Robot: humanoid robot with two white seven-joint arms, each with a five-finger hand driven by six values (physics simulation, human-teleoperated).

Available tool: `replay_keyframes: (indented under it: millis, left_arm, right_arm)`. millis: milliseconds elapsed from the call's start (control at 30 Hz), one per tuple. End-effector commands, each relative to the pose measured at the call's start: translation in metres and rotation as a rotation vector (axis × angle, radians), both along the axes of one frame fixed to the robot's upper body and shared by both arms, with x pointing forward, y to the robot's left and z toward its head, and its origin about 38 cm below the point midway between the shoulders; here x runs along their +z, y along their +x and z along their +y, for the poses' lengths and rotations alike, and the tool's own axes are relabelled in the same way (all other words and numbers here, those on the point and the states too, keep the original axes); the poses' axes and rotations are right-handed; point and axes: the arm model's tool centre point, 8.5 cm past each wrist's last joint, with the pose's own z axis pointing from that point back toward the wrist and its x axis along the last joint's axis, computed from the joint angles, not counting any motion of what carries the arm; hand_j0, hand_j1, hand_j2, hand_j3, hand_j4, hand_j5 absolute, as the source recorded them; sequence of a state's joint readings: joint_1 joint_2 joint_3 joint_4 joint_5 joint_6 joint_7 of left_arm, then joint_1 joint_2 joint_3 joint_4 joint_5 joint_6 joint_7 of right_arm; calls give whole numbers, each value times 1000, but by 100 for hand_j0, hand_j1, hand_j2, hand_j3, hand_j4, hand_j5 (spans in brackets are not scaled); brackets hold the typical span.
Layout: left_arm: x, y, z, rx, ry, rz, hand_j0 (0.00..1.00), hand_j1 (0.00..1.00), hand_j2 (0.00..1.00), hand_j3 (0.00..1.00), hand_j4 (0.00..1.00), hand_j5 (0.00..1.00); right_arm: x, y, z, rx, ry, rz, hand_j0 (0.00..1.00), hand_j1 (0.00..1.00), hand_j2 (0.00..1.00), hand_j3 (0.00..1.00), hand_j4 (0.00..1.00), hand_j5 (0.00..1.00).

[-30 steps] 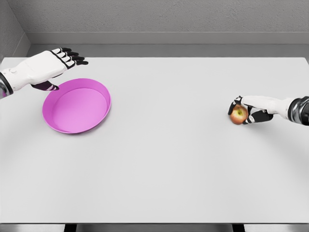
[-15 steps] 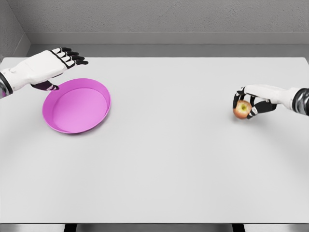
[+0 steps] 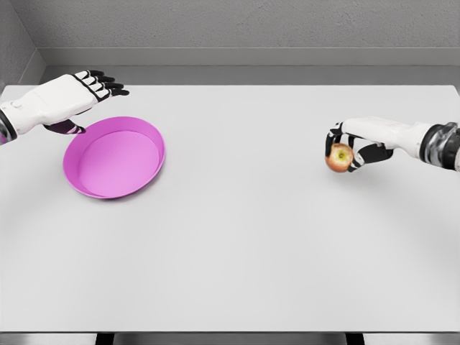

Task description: Put the apple on the plate with both arms

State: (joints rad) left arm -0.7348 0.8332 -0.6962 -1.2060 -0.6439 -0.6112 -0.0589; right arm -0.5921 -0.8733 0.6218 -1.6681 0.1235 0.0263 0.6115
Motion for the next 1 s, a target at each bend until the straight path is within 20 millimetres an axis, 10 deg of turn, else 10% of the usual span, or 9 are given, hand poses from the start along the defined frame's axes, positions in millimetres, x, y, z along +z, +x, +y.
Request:
replay_keyframes:
  millis: [0,700,767,833,967]
  left_arm:
    - [1,0,1,2,-6,-1,100,100,100,100,100,100]
    - [1,0,0,1,-6,-1,100,100,100,100,100,100]
    - [2,0,0,1,-9,-2,100,100,100,100,100,100]
    - [2,0,0,0,-11,-3,100,100,100,100,100,100]
    - [1,-1,-2,-4,-20,-2,100,100,100,100,100,100]
  right_arm:
    - [3,-3,12,32,18,-11,43,43,43,43,43,43]
    - [13,-7,88,183,156,-52,43,43,43,43,43,43]
    - [25,-3,81,169,147,-80,60,60,60,60,60,60]
    - [40,3,59,112,140,-113,97,97,97,97,97,97]
    - [70,5,2,4,79,-184,100,100,100,100,100,100]
